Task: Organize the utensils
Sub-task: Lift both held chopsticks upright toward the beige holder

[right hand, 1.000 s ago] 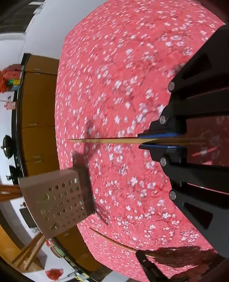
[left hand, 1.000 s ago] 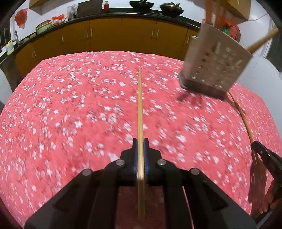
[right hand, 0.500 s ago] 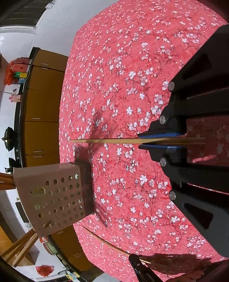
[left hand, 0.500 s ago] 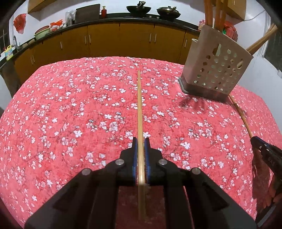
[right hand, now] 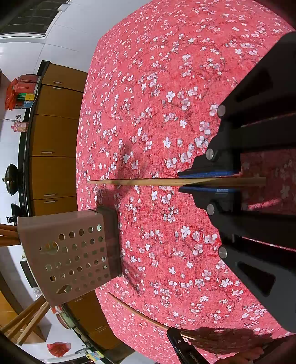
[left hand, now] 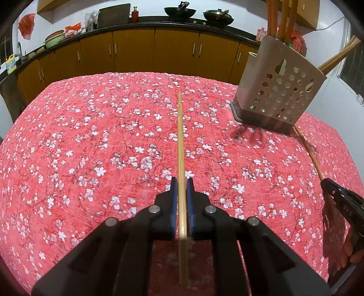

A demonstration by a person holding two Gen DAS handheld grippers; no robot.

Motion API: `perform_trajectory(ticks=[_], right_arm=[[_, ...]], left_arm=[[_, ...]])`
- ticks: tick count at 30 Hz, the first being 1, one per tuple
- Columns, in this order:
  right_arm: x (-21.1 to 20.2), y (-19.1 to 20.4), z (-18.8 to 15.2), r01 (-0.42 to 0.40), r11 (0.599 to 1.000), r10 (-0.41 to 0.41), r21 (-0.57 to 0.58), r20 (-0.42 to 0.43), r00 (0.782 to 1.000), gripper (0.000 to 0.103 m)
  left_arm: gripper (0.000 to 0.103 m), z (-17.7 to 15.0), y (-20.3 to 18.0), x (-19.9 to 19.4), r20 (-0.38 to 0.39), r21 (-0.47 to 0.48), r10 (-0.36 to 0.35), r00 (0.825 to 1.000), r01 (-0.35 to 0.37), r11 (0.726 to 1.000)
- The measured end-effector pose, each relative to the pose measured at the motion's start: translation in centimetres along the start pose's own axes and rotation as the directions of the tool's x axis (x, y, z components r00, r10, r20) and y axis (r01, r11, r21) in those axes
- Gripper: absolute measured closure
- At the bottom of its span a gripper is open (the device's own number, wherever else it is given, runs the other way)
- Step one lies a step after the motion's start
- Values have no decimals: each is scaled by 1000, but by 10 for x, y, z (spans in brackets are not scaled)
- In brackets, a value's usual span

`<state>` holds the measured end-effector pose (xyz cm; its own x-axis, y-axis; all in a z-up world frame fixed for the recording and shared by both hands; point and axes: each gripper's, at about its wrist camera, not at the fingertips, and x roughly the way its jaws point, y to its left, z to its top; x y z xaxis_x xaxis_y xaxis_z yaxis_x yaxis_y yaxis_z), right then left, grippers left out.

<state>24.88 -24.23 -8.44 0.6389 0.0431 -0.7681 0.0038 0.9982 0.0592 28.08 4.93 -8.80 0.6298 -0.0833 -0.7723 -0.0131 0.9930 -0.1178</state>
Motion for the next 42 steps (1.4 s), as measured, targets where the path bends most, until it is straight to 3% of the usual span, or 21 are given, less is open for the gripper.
perform_trajectory(ticks=[8,14,19,32,42], right_arm=[[-3,0,-3,-5,1000,5,3,0,1000,95],[-6,-2,-4,-9,1000,9,10,2,1000,95],[-28,-8,-5,-24,1000,24,15,55,998,95],[-101,-26,21,-26,999,13,46,270,963,95],[-140,-27,42,-31,999,11,43,404,915,95]], left_arm=[[90,-14,-12,-10,-5,70,29,1000,-28,997],[94,-17,-16,-11,-8,97,45,999,-44,994],[95,-16,-9,-21,-23,93,31,999,-28,995],[95,18,0,-97,151,86,-28,988,15,996],[95,50,-10,-154,322,91,-93,942,67,994]])
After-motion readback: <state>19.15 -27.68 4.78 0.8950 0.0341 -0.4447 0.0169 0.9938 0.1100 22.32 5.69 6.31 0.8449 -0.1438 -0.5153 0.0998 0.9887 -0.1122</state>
